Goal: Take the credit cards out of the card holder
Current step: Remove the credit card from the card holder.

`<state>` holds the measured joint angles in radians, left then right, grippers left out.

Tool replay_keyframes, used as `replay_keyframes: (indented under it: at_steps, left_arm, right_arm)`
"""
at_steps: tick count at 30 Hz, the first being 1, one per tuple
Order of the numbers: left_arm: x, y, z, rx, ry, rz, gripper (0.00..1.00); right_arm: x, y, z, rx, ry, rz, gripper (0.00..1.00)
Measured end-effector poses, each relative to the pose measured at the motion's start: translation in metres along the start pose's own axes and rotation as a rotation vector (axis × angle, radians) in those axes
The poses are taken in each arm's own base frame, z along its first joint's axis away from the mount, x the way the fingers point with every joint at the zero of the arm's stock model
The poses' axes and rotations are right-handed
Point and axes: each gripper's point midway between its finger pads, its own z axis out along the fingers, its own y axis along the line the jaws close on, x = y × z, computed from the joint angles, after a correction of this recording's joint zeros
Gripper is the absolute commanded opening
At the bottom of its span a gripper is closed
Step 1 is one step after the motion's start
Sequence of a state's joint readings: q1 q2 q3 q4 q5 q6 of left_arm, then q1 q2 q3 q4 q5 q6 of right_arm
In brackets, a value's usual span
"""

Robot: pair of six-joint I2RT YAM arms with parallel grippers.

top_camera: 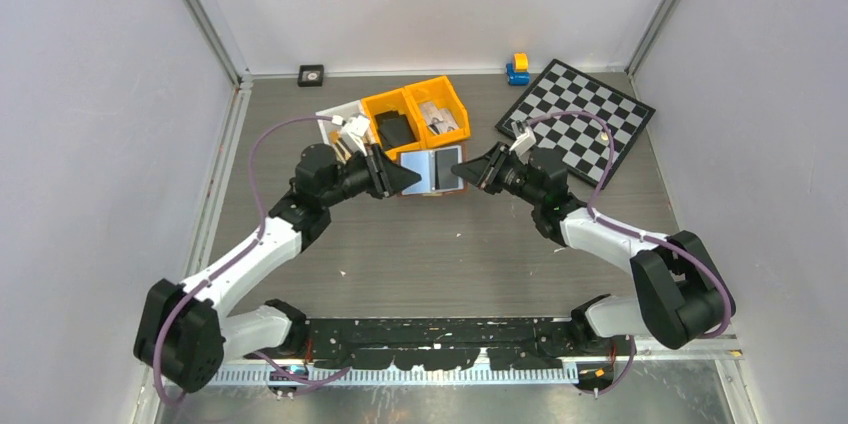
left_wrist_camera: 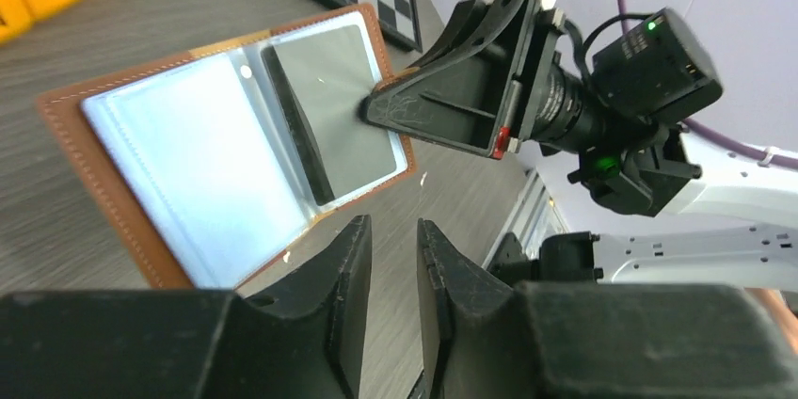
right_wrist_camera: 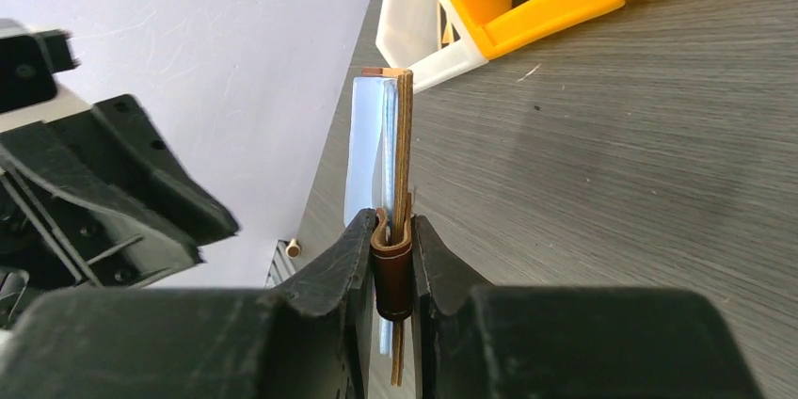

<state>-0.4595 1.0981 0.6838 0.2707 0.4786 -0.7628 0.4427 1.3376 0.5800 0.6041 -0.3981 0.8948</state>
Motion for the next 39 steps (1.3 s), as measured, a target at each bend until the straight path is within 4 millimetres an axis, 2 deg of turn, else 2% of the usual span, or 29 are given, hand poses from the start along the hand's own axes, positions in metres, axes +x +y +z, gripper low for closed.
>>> replay_keyframes:
  at_steps: [2, 6, 11, 16, 19, 25, 27, 31, 33, 36, 39]
  left_arm:
    - [0.01, -0.001, 0.01, 0.019, 0.052, 0.001, 0.25]
    - [0.019, 0.008, 0.018, 0.01, 0.097, -0.024, 0.27]
    - [0.03, 0.012, 0.026, 0.029, 0.149, -0.067, 0.31]
    - [0.034, 0.01, 0.035, 0.075, 0.189, -0.121, 0.37]
    - [0.032, 0.005, 0.036, 0.11, 0.194, -0.15, 0.39]
    - [0.019, 0.005, 0.037, 0.142, 0.166, -0.19, 0.37]
    - [0.018, 0.007, 0.037, 0.144, 0.163, -0.205, 0.34]
    - [0.017, 0.007, 0.038, 0.164, 0.163, -0.225, 0.16]
    - [0.015, 0.008, 0.04, 0.188, 0.16, -0.241, 0.13]
    - [0.014, 0.008, 0.044, 0.22, 0.161, -0.265, 0.16]
    - [0.014, 0.008, 0.045, 0.248, 0.164, -0.289, 0.28]
  right_arm:
    - [0.0, 0.003, 0.0, -0.015, 0.002, -0.001, 0.01]
    - [-0.003, 0.014, 0.0, -0.061, -0.002, 0.0, 0.01]
    - [-0.008, 0.034, -0.002, -0.148, -0.014, -0.002, 0.0]
    - [-0.011, 0.043, -0.003, -0.192, -0.019, -0.002, 0.0]
    - [-0.012, 0.045, -0.002, -0.207, -0.019, 0.005, 0.0]
    - [-0.013, 0.047, 0.001, -0.237, -0.019, 0.029, 0.01]
    - [-0.013, 0.047, 0.002, -0.242, -0.02, 0.036, 0.01]
    - [-0.014, 0.049, 0.002, -0.254, -0.023, 0.053, 0.0]
    - [-0.017, 0.051, 0.002, -0.265, -0.03, 0.055, 0.01]
    - [-0.02, 0.053, 0.001, -0.274, -0.042, 0.056, 0.0]
    - [-0.021, 0.053, 0.002, -0.279, -0.045, 0.062, 0.0]
